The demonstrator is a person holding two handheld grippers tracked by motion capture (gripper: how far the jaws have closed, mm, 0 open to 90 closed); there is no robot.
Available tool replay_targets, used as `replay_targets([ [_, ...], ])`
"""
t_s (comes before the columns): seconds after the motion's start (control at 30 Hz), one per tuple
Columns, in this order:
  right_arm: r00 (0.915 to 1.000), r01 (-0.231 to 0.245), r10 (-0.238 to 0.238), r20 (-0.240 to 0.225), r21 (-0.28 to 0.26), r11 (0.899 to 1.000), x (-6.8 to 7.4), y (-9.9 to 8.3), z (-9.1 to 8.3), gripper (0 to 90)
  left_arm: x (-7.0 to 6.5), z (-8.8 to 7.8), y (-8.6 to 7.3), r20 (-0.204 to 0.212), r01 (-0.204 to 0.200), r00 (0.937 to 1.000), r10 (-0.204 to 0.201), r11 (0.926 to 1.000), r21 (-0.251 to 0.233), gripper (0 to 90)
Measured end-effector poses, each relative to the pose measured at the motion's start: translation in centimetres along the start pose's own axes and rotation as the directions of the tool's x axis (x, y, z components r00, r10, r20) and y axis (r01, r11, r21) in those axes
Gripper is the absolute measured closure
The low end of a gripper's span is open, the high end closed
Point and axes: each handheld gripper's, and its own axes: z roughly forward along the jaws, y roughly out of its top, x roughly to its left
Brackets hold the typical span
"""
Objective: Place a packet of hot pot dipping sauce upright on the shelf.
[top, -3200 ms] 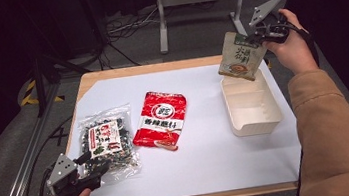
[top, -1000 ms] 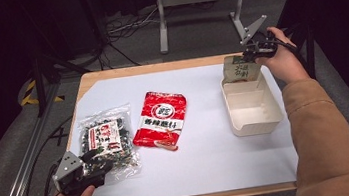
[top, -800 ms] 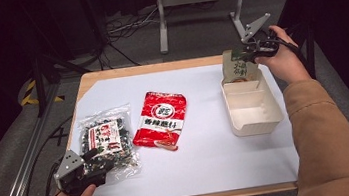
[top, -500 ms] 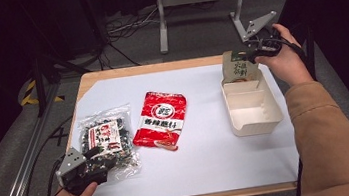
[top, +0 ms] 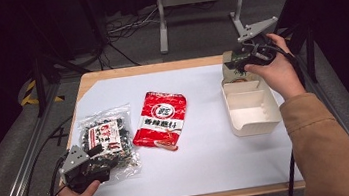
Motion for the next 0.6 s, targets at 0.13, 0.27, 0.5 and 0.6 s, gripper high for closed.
replay_targets([
  [0.13,0.9993,-0.021,0.02,-0.03,-0.015,1.0,1.3,0.6,0.5,41.1,0.0,0.0,0.1,0.002,0.003,1.0,-0.003,1.0,-0.005,27.7],
  [0.27,0.9985,-0.017,0.015,-0.052,-0.032,0.999,2.3,1.2,0.9,39.3,0.0,-0.1,0.0,0.0,-0.004,1.0,0.004,1.0,-0.006,27.7],
  [0.5,0.9951,0.02,-0.024,-0.096,-0.034,0.999,4.0,2.2,1.7,39.1,0.0,-0.2,-0.1,0.0,-0.004,1.0,0.004,1.0,-0.005,27.6],
  [0.6,0.9923,0.021,-0.027,-0.121,-0.046,0.999,4.9,2.8,2.3,39.1,0.0,-0.4,-0.2,-0.004,0.001,1.0,-0.001,1.0,-0.004,27.7],
])
